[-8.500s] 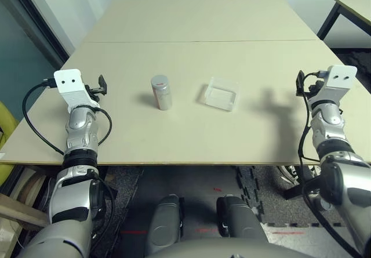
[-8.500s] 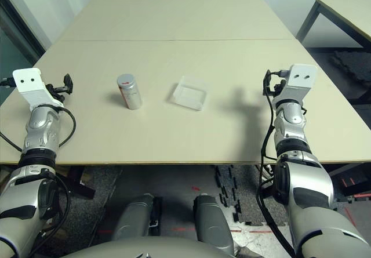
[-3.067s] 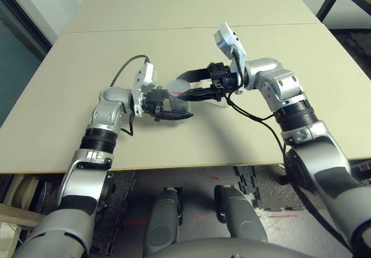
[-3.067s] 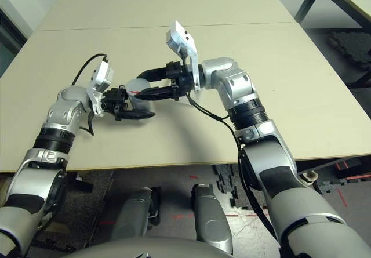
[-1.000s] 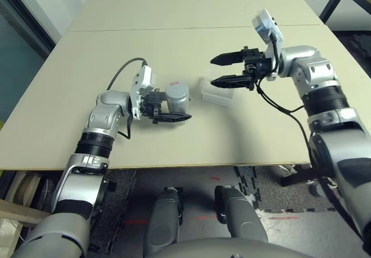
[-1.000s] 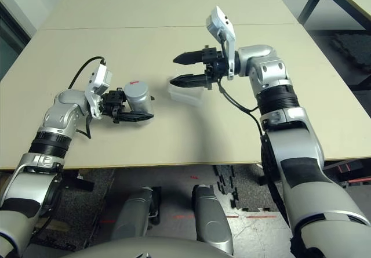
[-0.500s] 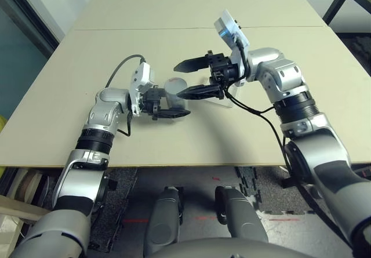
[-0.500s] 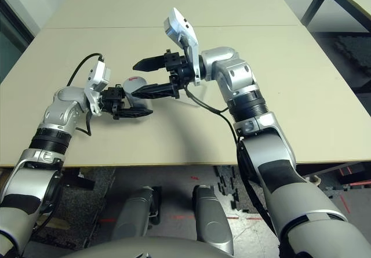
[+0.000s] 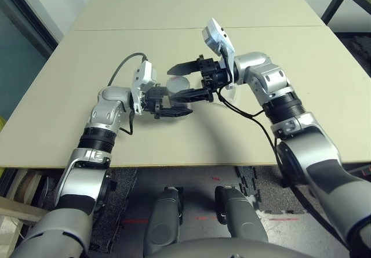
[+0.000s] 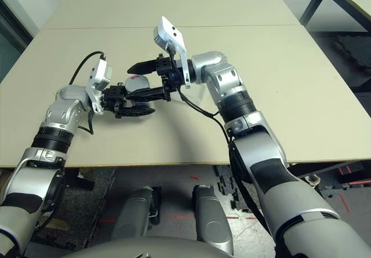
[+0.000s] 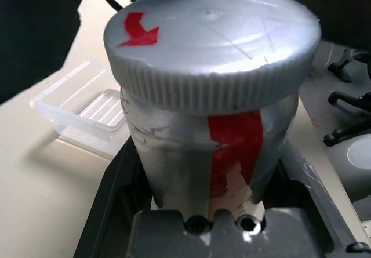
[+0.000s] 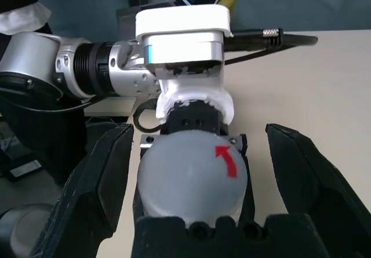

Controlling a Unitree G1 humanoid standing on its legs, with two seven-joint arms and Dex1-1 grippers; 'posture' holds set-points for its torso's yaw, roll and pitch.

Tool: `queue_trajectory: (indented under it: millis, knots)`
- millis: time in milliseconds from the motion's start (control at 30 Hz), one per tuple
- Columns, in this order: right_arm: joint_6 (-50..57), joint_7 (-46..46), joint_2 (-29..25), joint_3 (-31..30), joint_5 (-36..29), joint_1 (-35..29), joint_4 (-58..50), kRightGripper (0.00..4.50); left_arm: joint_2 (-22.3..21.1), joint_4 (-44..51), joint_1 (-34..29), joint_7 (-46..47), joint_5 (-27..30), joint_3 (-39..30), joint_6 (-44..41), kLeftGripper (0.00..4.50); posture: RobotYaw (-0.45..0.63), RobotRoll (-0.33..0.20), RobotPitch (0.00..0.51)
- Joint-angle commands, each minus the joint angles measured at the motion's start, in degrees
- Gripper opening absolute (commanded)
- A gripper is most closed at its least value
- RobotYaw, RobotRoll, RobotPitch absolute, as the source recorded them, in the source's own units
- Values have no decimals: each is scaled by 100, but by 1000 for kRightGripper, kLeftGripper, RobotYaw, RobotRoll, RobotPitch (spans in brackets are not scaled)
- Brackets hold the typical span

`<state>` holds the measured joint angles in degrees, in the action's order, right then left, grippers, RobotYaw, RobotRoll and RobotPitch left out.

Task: Pour the medicine from the bottle into the box.

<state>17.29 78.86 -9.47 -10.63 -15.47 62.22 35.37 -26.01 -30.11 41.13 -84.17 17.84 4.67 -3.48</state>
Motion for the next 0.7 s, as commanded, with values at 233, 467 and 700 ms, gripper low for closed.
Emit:
queue_trajectory:
  millis: [233,467,700]
  knots:
    - [-97,-71,-13,87,20,95,275,4500,7,110,35,46,3,8,-7,2682,31,0,131]
    - [-138,-67,-121,150,-10,138,375,4500,-10,108,35,66,10,0,6,2682,30,0,131]
    - [-200,-71,-378,266,-8,133,512,4500,-35,-30,167,64,6,-27,55,2682,20,0,124]
